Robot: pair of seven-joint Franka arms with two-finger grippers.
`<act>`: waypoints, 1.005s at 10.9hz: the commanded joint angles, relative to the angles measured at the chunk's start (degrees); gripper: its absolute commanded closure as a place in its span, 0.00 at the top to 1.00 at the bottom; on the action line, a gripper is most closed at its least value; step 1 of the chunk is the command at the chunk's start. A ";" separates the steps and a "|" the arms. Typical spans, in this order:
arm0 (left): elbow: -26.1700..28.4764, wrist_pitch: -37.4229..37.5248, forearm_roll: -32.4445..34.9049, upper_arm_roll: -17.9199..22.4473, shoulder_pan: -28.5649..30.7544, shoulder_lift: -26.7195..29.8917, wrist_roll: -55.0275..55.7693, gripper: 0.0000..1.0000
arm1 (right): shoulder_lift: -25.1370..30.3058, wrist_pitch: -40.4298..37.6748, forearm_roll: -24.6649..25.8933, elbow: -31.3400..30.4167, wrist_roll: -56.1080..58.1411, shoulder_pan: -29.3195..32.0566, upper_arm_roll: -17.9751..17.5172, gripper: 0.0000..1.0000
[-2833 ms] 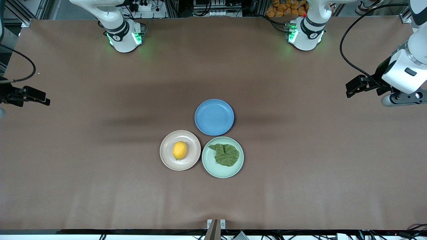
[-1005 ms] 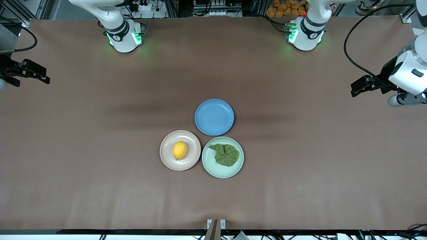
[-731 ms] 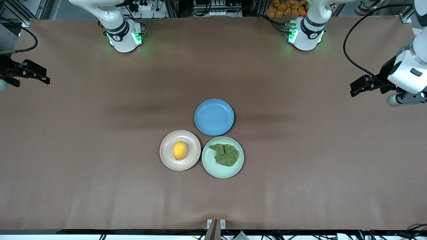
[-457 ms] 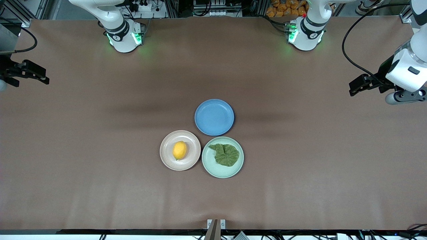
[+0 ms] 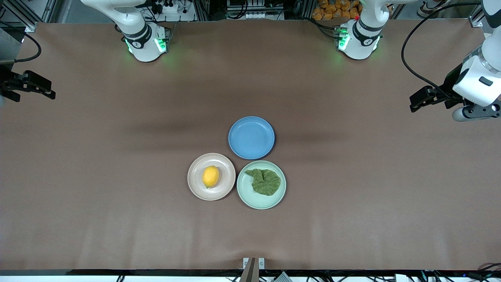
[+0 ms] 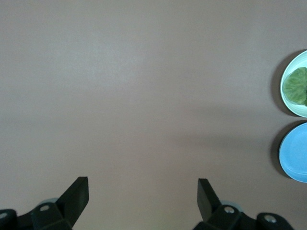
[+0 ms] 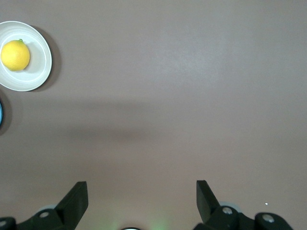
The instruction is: Place lemon and lettuce in plates
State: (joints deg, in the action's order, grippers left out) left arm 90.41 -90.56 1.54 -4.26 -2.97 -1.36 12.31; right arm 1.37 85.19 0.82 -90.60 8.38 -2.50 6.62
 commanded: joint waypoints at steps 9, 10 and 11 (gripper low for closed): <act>-2.17 -0.50 0.83 -1.55 -0.02 1.62 -2.21 1.00 | 0.39 0.42 0.85 -0.54 -0.73 0.57 -0.29 1.00; -2.17 -0.50 0.74 -1.55 -0.11 1.62 -2.21 1.00 | 0.39 0.42 0.85 -0.54 -0.73 0.57 -0.29 1.00; -2.17 -0.50 0.66 -1.55 -0.02 1.62 -2.12 1.00 | 0.39 0.42 0.85 -0.54 -0.73 0.57 -0.29 1.00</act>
